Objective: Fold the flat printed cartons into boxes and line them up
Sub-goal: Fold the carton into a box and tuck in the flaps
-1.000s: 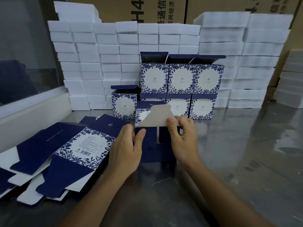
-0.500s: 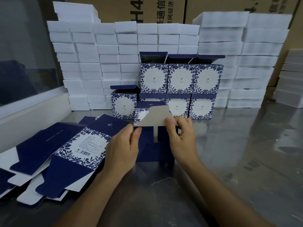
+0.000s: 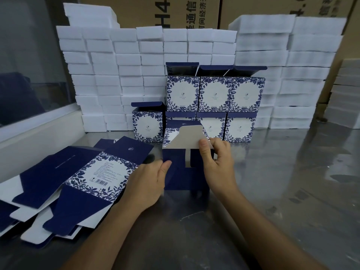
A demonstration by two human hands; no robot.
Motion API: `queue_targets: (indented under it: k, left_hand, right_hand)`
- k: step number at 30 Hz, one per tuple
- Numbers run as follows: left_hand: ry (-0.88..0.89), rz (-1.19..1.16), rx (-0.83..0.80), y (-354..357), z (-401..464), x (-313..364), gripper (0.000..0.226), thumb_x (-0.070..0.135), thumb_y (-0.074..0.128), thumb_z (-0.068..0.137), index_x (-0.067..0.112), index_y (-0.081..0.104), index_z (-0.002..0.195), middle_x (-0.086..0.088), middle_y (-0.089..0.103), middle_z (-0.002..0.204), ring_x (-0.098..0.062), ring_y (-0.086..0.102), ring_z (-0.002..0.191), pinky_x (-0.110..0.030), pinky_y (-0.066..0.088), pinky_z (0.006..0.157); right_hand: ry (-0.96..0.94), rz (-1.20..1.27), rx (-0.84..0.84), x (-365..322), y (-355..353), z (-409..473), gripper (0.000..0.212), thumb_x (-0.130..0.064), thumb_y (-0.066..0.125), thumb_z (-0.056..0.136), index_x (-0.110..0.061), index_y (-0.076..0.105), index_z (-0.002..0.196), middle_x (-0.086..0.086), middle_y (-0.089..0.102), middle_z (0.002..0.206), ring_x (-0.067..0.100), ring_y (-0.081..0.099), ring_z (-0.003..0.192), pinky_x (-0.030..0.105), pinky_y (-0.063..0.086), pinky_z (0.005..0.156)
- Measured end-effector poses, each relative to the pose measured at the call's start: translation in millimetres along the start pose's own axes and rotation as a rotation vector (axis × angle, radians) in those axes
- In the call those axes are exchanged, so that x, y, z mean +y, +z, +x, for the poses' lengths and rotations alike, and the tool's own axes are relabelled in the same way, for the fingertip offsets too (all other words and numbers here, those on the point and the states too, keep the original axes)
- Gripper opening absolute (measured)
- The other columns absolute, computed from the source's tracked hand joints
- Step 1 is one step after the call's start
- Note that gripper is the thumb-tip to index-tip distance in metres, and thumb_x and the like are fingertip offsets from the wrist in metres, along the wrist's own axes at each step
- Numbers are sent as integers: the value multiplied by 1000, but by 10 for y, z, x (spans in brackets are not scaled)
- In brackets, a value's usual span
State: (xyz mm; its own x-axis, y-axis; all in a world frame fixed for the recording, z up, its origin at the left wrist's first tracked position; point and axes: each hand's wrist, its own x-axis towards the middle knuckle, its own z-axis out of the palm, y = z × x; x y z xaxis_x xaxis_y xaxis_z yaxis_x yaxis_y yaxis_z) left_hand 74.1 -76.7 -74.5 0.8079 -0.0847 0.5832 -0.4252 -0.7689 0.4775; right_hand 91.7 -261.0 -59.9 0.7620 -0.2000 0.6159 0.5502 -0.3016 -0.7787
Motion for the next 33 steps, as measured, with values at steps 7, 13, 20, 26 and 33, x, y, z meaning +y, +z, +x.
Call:
queue_targets:
  k: [7, 13, 20, 26, 33]
  left_hand:
    - [-57, 293, -212, 60, -8, -41, 48, 54, 39, 99, 23, 34, 62, 7, 44, 63, -28, 53, 75, -34, 28, 69]
    - [-80, 276, -201, 58, -13, -51, 50, 50, 41, 100, 19, 40, 61, -4, 59, 69, -33, 61, 79, -34, 31, 66]
    - [-44, 94, -30, 31, -38, 31, 51, 59, 31, 92, 13, 52, 91, 1, 52, 85, -22, 56, 78, -36, 42, 66]
    - [-36, -61, 164, 13, -29, 118, 19, 24, 36, 103, 19, 46, 118, 9, 56, 104, -16, 57, 88, -34, 40, 70]
    - [16, -119, 219, 29, -8, 187, 40, 39, 37, 103, 24, 49, 138, 15, 41, 122, 13, 38, 95, -23, 35, 82]
  right_hand:
    - [-2, 13, 5, -3, 4, 3, 49, -59, 46, 88, -11, 50, 78, 3, 49, 93, -5, 46, 80, 7, 36, 72]
    - [-4, 0, -11, 9, 5, -4, 50, -58, 46, 90, -10, 52, 80, 6, 50, 93, -3, 46, 81, 8, 36, 70]
    - [36, 136, -45, -58, -19, -14, 30, -47, 43, 95, -27, 53, 75, -17, 52, 86, 8, 46, 90, 17, 36, 81]
    - [105, 113, -104, -54, 18, -40, 29, -25, 43, 79, -36, 64, 96, -10, 54, 120, 2, 49, 120, 24, 38, 101]
    - [7, -9, -65, -37, 49, -84, 30, -24, 44, 87, -26, 67, 106, -12, 51, 120, 8, 49, 123, 45, 45, 104]
